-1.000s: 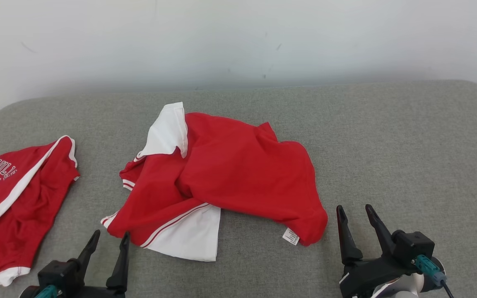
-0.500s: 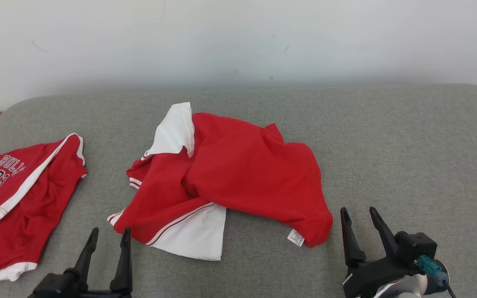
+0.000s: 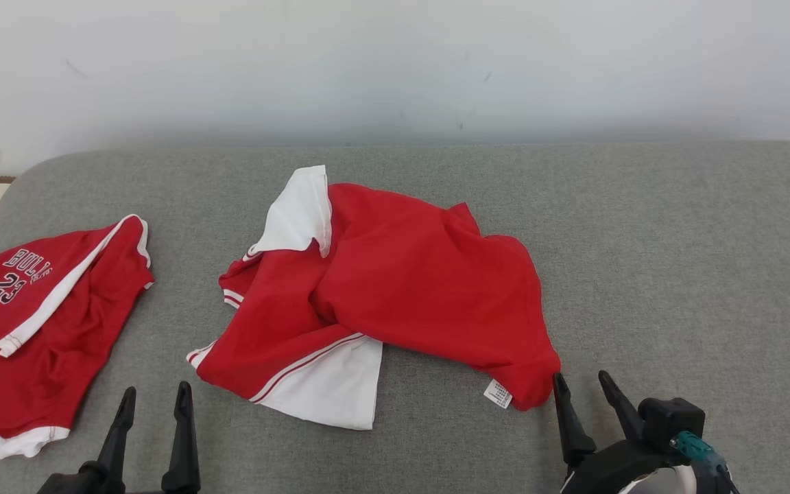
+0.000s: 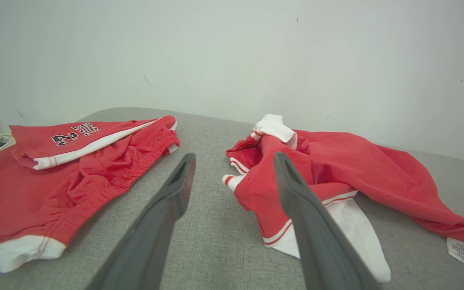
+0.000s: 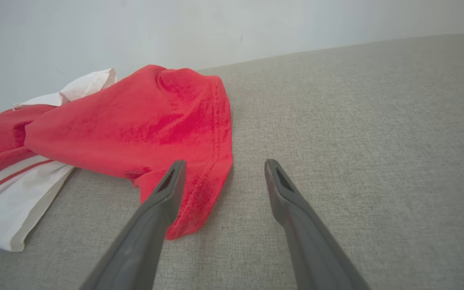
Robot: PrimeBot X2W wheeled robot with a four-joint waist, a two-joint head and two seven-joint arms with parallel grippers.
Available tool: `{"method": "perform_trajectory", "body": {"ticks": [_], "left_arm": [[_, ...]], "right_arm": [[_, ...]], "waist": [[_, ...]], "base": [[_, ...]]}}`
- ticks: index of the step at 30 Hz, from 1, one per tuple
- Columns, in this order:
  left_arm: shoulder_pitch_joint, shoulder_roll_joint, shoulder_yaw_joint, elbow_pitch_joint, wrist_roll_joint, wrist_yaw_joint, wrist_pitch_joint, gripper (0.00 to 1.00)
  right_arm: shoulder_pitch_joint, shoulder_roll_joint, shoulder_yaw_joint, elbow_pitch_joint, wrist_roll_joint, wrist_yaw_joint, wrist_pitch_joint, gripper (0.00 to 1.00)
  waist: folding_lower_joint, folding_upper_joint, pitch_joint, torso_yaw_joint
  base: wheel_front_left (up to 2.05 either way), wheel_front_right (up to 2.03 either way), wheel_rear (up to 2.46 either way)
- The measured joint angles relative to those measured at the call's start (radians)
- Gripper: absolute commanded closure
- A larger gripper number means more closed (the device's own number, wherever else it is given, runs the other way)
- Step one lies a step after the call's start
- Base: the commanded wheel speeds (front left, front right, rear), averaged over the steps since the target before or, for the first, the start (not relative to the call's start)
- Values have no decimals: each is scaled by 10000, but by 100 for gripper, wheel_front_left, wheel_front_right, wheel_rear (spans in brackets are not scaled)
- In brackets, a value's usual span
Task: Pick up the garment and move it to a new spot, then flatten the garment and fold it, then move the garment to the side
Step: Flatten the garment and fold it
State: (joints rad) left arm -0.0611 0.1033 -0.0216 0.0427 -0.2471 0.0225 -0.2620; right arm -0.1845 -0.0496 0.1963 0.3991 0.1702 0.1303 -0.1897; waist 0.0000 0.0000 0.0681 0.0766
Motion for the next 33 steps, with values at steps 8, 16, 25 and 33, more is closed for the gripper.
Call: {"method": "perform_trajectory", "body": {"ticks": [8,16,25,33], "left_arm": [[-6,-278,217,117,286,-389,0,0],[-57,-408,366,291,426,-644,0,0],[-57,-477,550,336,474,-729,0,0],[-57,-504,719,351,485,-780,0,0]], "right_arm": [[-338,0,282,878,412,0,445,0],[-993,2,468,2136,732,0,309,68],[-1428,-6,546,2788,920,0,-165,100],[-1553,-52,497,2932,903,0,-414,100]], "waist": [[0,0,47,188],[0,1,113,519],[0,1,162,623],[0,1,198,436]], "base": [[0,0,0],[0,0,0],[0,0,0],[0,0,0]]}}
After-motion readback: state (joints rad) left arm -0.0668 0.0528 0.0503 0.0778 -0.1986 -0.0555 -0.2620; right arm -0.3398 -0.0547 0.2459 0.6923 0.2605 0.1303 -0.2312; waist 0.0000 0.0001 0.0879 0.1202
